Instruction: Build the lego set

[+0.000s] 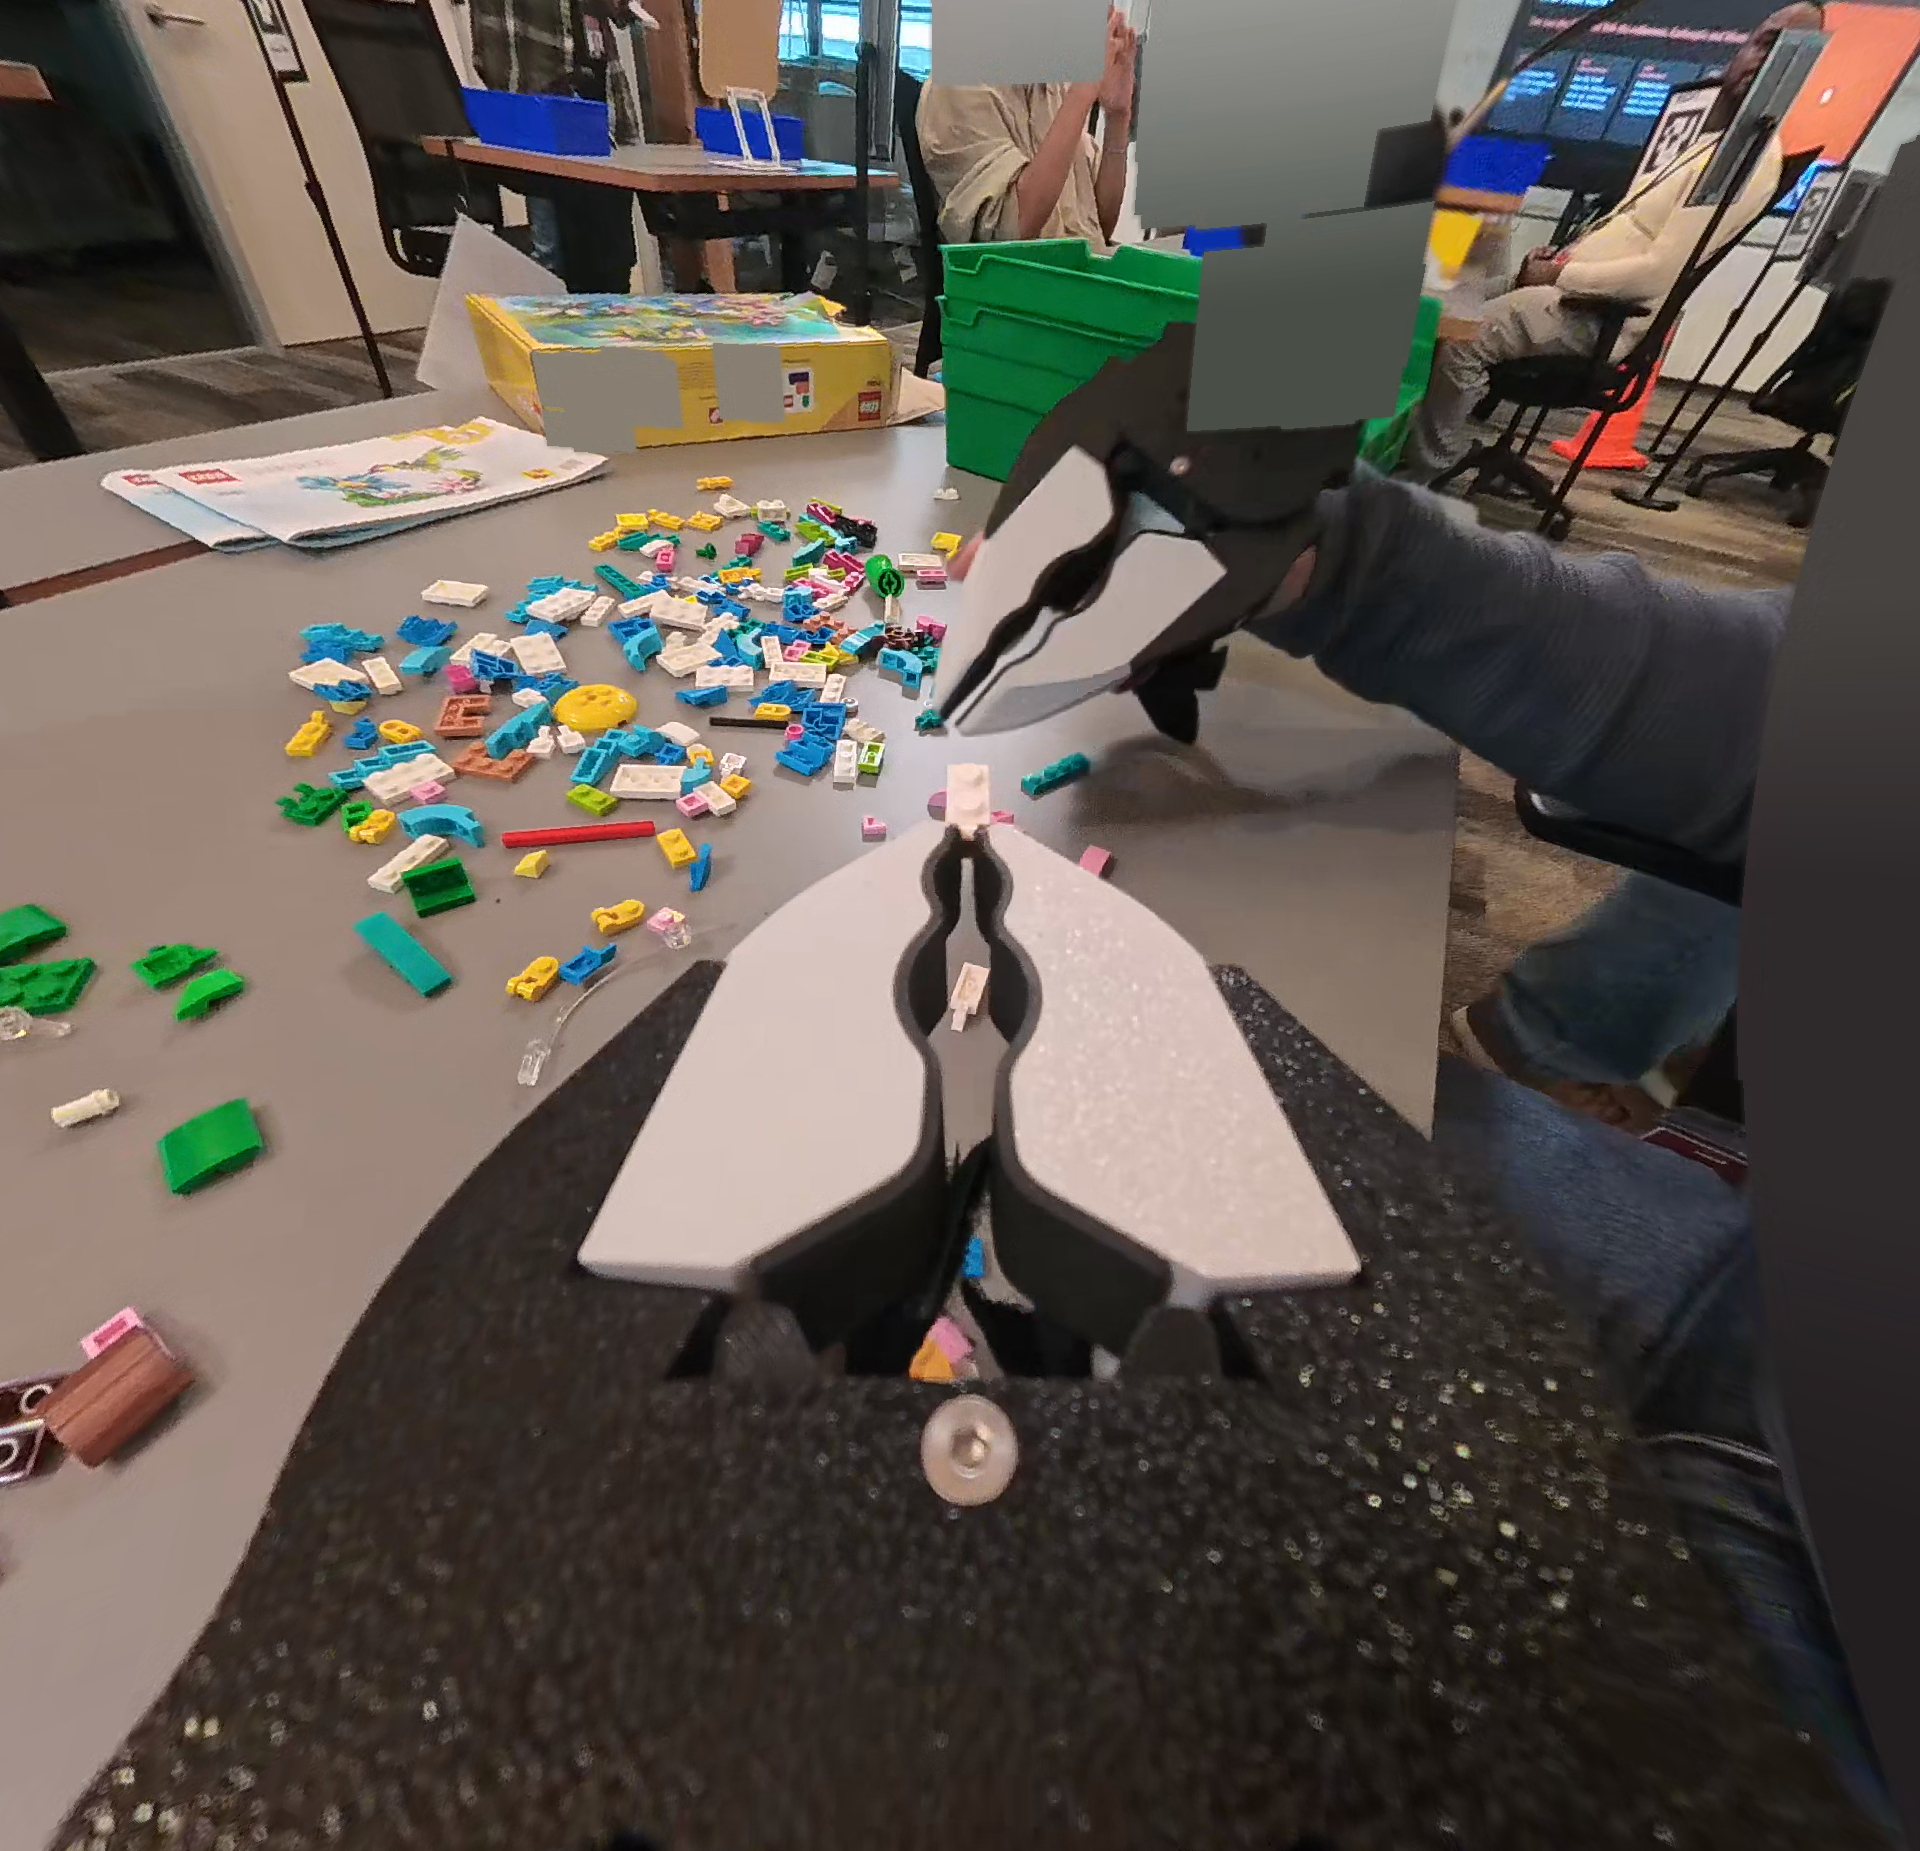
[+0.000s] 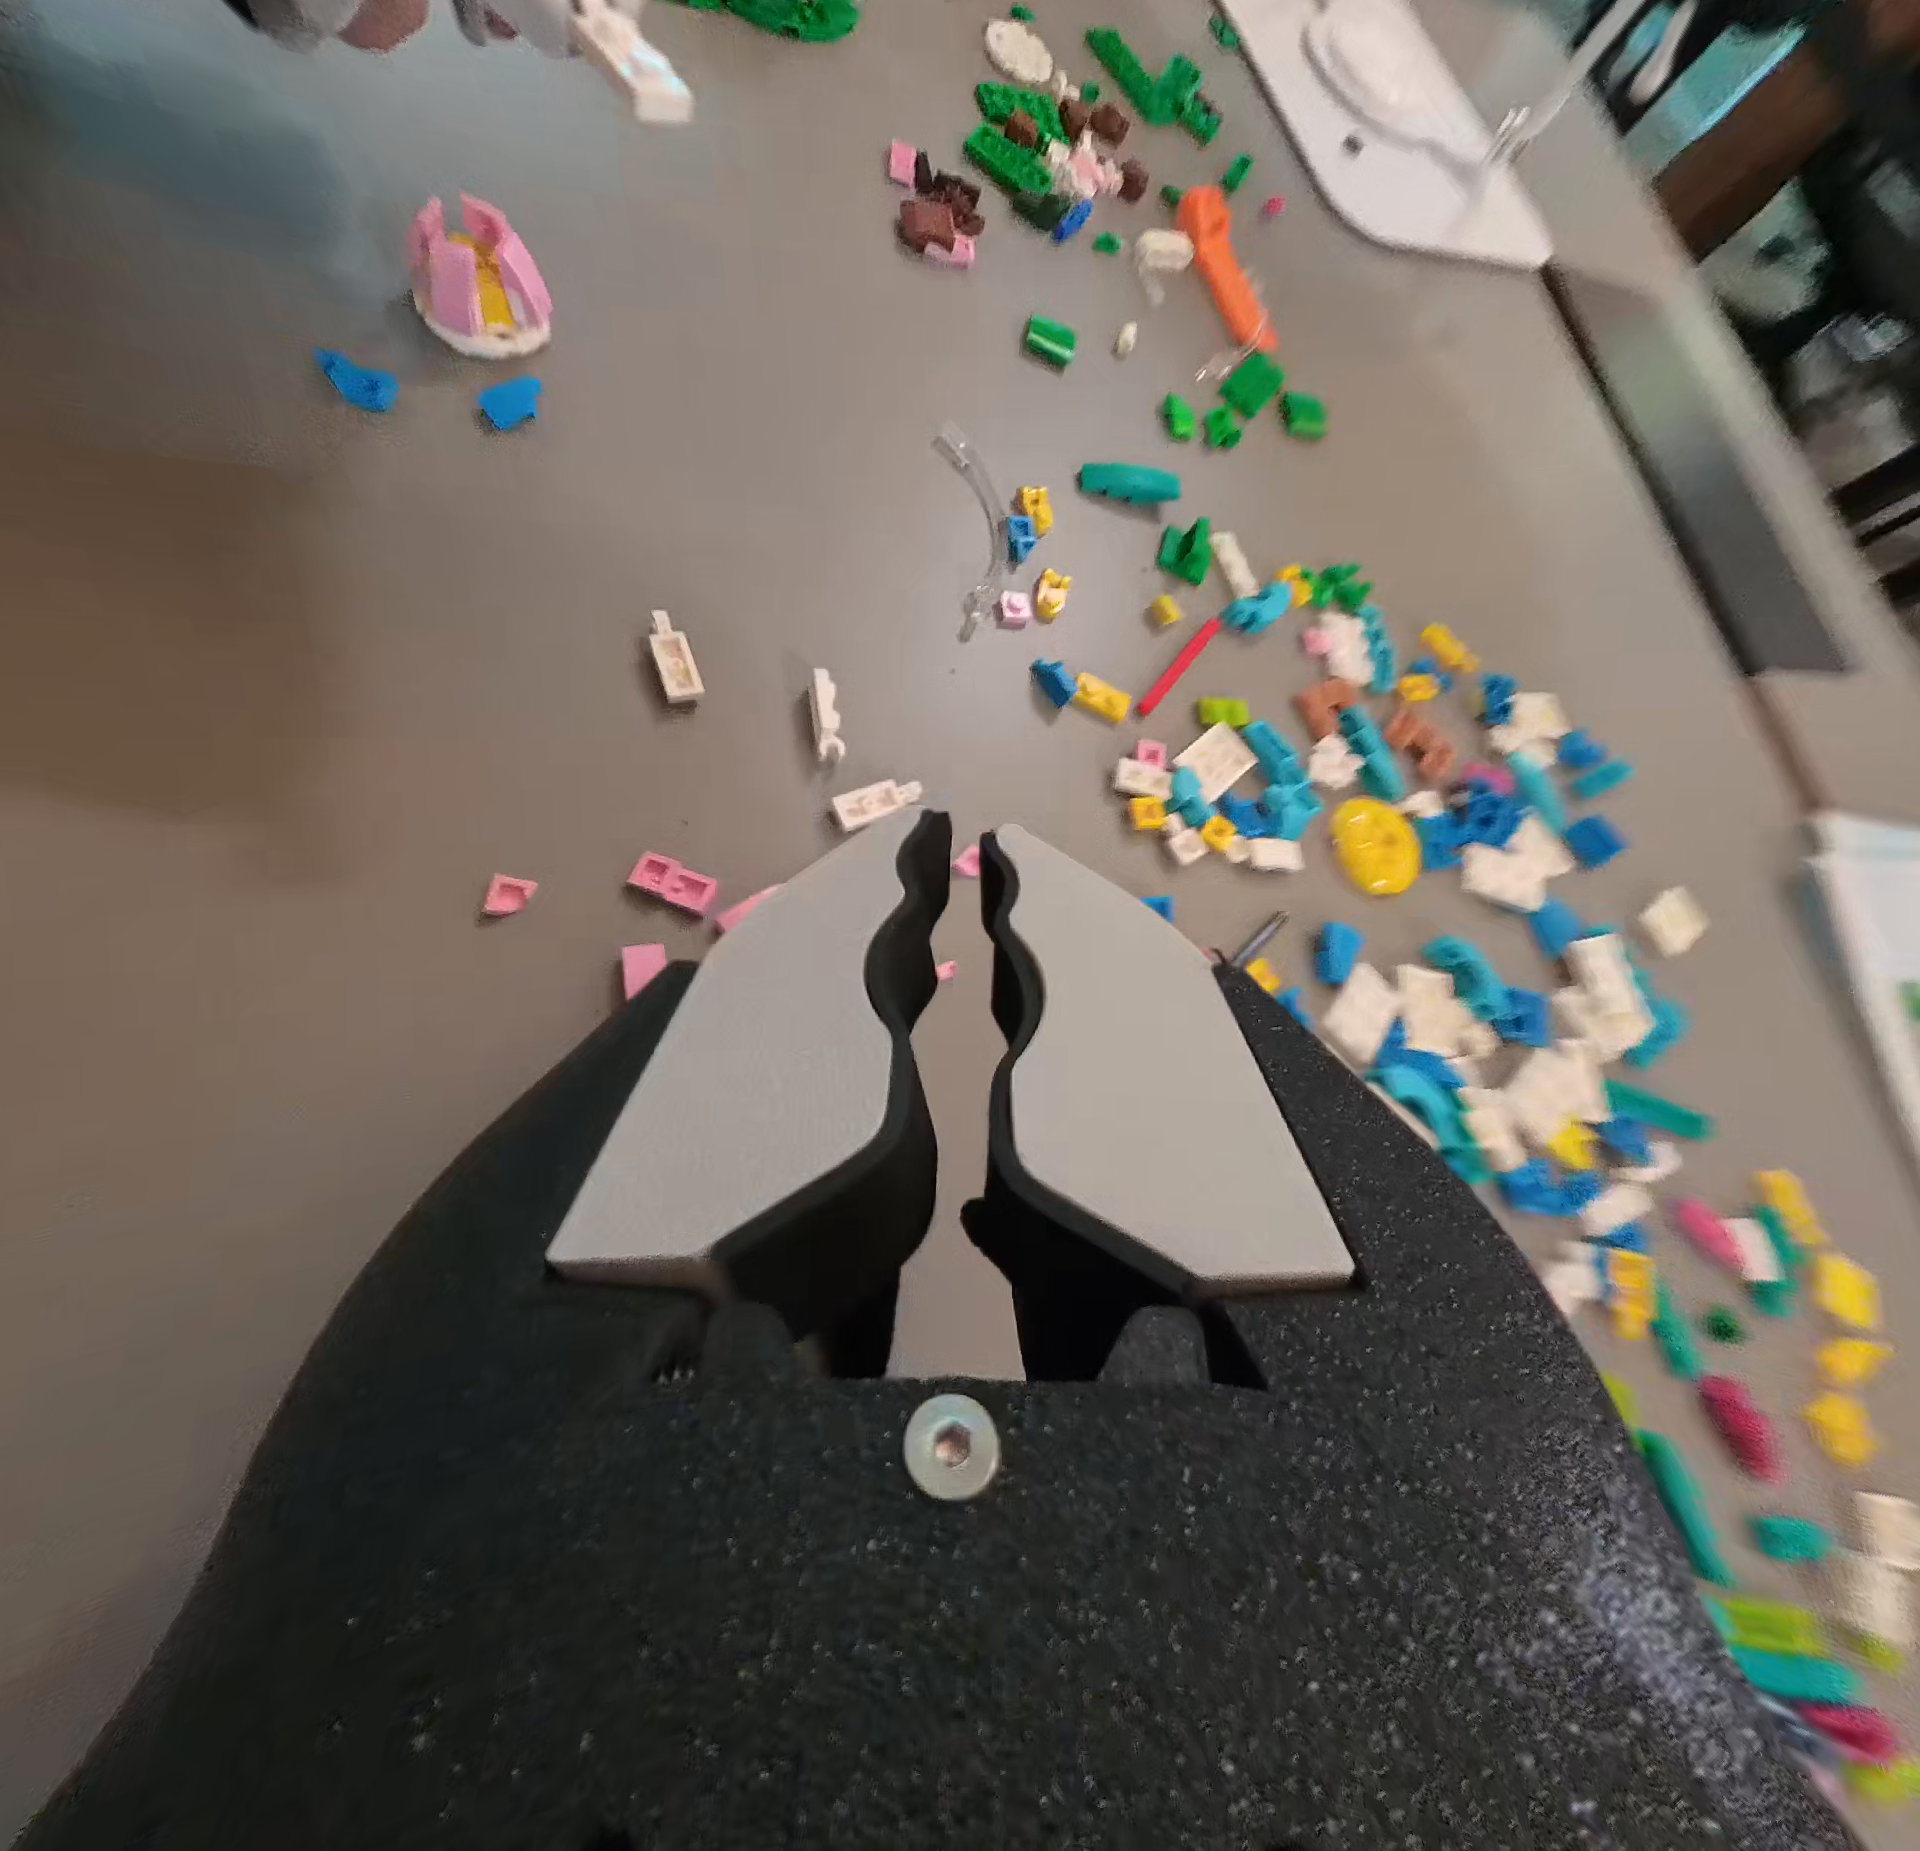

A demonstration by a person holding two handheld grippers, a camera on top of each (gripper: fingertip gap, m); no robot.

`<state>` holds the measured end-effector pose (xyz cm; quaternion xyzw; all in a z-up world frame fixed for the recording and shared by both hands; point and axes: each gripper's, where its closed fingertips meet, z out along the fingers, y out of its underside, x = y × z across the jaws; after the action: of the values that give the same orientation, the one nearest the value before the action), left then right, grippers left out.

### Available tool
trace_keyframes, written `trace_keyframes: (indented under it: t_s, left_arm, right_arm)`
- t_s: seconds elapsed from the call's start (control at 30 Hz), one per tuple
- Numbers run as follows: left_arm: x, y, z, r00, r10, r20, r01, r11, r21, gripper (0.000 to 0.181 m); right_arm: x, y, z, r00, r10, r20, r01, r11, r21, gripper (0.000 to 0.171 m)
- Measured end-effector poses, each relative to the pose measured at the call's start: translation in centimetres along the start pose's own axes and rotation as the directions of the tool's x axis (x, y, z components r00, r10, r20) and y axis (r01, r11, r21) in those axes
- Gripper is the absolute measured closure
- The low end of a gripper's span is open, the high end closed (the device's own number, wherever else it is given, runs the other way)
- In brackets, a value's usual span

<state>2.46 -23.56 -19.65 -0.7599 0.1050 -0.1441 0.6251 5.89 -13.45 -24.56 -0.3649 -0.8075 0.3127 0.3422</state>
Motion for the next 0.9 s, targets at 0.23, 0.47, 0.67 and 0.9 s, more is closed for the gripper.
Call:
trace_keyframes:
  t_s: [0.23,0.47,0.67,0.9]
  left_arm:
    - [1.8,0.3,1.1,0.998,0.058,-0.016,-0.058,0.998,0.017,0.18]
    - [4.2,0.2,2.3,0.977,0.206,0.052,-0.211,0.97,0.122,0.18]
    - [3.7,-0.4,1.8,0.981,0.182,0.072,-0.192,0.966,0.172,0.18]
    - [4.2,0.2,2.3,0.975,0.218,0.05,-0.223,0.966,0.131,0.18]
  right_arm:
    - [-0.4,2.5,2.2,0.986,0.161,0.031,-0.156,0.981,-0.119,0.163]
    - [1.1,3.9,2.1,0.965,0.259,-0.042,-0.263,0.954,-0.146,0.162]
    - [0.3,3.5,1.0,0.924,0.37,0.095,-0.36,0.927,-0.107,0.163]
    - [-0.1,4.1,1.4,0.918,0.387,0.084,-0.369,0.914,-0.167,0.163]
